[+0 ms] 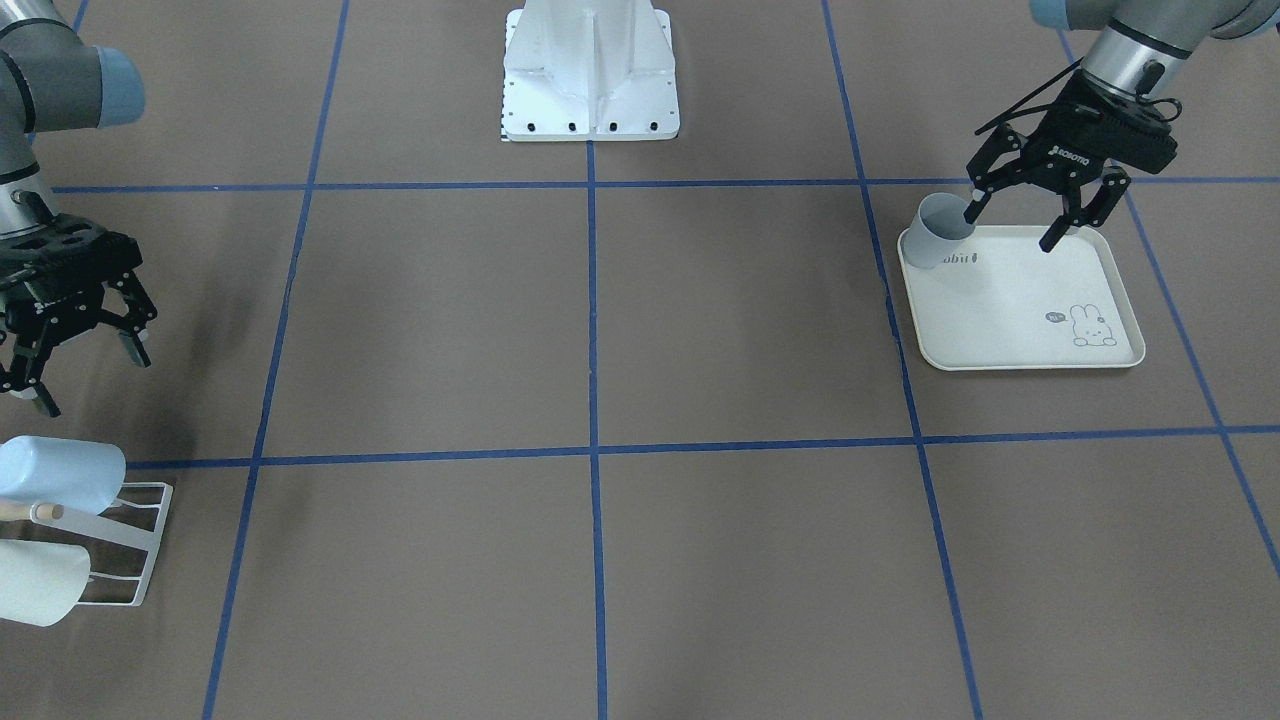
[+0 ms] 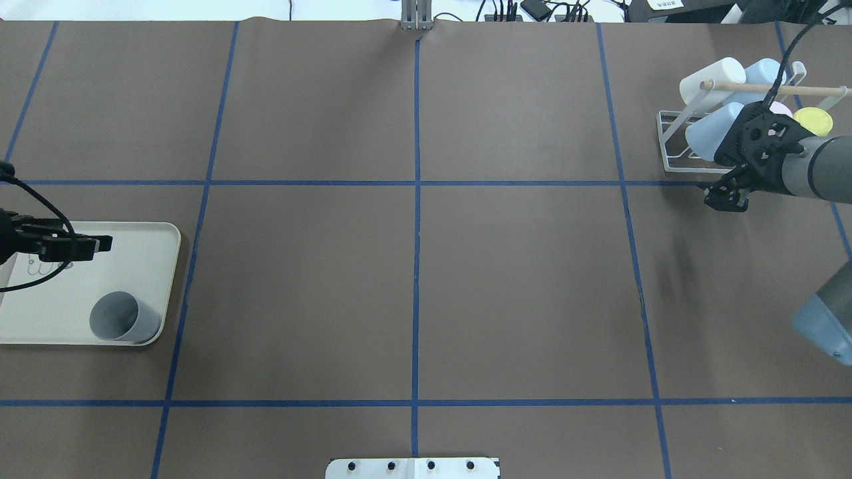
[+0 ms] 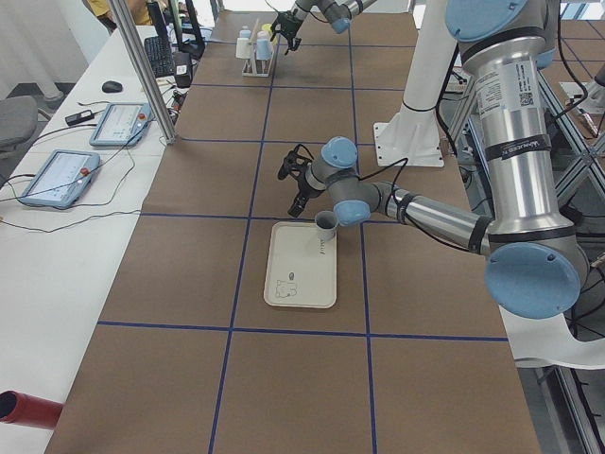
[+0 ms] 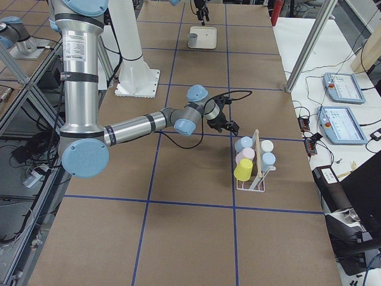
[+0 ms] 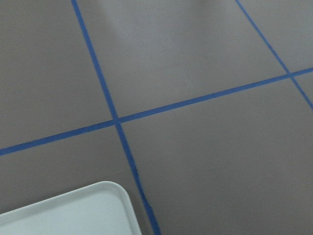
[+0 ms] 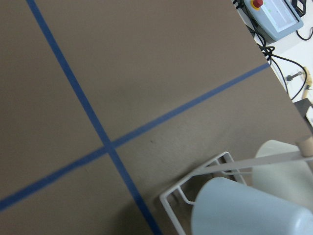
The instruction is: Transfer IKEA cup to right arm and place on rack
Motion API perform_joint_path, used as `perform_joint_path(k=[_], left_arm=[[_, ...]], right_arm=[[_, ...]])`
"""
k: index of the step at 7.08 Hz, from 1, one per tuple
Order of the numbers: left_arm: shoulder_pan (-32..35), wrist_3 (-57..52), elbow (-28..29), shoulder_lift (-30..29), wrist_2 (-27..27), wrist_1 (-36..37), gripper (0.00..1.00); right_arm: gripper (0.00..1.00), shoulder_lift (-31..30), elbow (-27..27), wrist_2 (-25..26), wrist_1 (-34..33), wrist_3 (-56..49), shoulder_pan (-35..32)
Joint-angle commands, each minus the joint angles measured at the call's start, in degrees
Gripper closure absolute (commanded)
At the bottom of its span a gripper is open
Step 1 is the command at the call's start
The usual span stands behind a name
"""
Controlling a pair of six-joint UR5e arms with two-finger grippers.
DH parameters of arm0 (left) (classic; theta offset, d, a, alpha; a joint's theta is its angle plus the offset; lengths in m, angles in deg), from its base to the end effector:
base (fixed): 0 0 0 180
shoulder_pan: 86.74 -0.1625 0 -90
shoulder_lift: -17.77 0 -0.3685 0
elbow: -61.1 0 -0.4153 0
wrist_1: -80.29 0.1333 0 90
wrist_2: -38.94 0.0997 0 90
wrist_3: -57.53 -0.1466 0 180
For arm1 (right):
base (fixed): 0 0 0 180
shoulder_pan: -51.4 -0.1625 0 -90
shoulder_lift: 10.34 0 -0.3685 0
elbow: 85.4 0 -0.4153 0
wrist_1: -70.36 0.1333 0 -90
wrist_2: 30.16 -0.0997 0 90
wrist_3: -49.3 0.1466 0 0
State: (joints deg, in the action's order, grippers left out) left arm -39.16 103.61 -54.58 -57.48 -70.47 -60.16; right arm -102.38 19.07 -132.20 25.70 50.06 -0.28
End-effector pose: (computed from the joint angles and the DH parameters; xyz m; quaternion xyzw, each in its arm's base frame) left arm 0.2634 -0.4137 0.4188 0.2592 0.4549 0.0589 0.8499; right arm -0.2709 -0.5085 0.4335 0.4220 -0.2472 -0.3283 0.8081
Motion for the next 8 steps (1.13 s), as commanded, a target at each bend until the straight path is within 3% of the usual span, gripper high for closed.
perform_joint_path(k=[1, 2, 5, 6, 7, 8], left_arm=[[-3.34, 0.58, 4.21, 2.47, 2.51, -5.17, 0.00], [-7.02, 0.93, 5.45, 2.48, 5.75, -5.71, 0.00], [-13.99, 6.38, 5.73, 2.56, 7.97, -7.29, 0.00], [-14.00, 6.30, 5.82, 3.09, 8.07, -7.47, 0.11], [-14.00, 6.30, 6.08, 3.44, 8.07, -7.47, 0.56], [-13.92, 6.13, 6.08, 3.44, 8.07, -7.56, 0.89]], right_arm=[[0.00, -0.95, 0.56, -11.82, 7.74, 15.63, 0.01], [0.00, -0.95, 1.78, -13.87, 7.75, 15.85, -0.08], [0.00, -1.03, 2.93, -14.07, 7.75, 15.94, -0.17], [0.00, -1.03, 2.93, -13.98, 7.75, 15.85, -0.17], [0.00, -0.95, 3.02, -13.98, 7.75, 15.85, -0.17], [0.00, -0.95, 3.02, -13.98, 7.75, 15.94, -0.17]])
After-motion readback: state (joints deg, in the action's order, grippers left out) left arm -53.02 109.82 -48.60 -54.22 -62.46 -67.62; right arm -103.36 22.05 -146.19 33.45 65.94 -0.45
